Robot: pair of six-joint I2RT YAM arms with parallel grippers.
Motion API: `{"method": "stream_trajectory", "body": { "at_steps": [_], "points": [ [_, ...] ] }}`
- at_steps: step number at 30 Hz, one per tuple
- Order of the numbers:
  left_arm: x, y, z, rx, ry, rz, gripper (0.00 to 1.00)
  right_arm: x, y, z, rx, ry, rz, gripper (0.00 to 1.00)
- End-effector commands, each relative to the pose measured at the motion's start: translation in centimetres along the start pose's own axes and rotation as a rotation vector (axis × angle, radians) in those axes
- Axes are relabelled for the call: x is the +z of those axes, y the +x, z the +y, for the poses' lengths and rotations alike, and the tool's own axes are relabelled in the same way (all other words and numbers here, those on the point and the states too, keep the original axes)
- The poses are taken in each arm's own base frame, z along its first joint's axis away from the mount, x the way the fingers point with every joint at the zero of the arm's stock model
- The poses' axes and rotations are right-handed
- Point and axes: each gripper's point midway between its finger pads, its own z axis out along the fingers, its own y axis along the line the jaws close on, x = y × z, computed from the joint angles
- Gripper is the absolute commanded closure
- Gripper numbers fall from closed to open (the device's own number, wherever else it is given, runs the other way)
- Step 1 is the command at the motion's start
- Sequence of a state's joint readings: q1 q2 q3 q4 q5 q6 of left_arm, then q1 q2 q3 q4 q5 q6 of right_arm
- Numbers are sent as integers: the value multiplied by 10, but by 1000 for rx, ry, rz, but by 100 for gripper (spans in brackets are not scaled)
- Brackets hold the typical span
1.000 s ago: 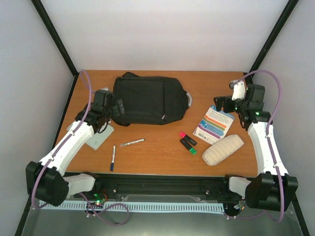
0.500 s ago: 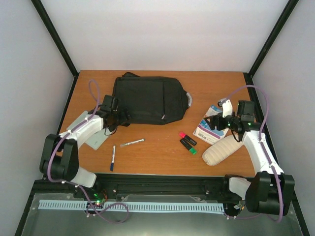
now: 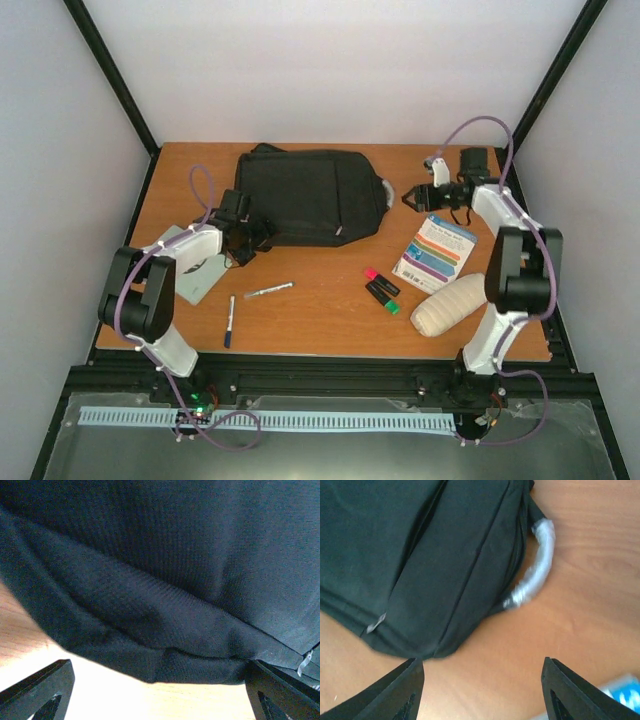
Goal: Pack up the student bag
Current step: Adjust the student bag at the center of the board.
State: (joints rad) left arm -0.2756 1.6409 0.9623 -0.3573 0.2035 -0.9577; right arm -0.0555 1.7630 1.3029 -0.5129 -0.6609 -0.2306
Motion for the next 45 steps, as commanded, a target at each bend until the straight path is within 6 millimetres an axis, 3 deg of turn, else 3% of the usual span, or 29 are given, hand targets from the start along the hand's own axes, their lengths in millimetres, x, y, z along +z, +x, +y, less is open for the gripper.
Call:
{"method": "stream_trajectory", "body": {
  "at_steps": [1,7,9,13,16,21,28,38,45],
  "points": [
    [-1,1,-13,-8,45,1,4,45,-19,3,73,-79,64,35],
    [-11,7,-13,28,66,9,5,105,-39,3,92,-113,124,37],
    [-11,13,-14,43,90,30,11,122,-37,3,105,-115,152,39],
    [-14,17,-9,44,89,28,11,145,-29,3,124,-128,191,42],
    [-14,16,-5,51,76,17,11,157,-23,3,134,-146,217,51],
    [0,14,-1,59,51,27,12,155,-11,8,164,-159,239,70],
    [24,7,-3,76,17,53,12,140,28,31,223,-213,289,93],
    [66,-31,-27,100,-48,34,12,137,74,81,181,-256,384,97],
    [78,-51,-31,135,-119,11,11,143,89,146,58,-319,442,97]
  ]
}}
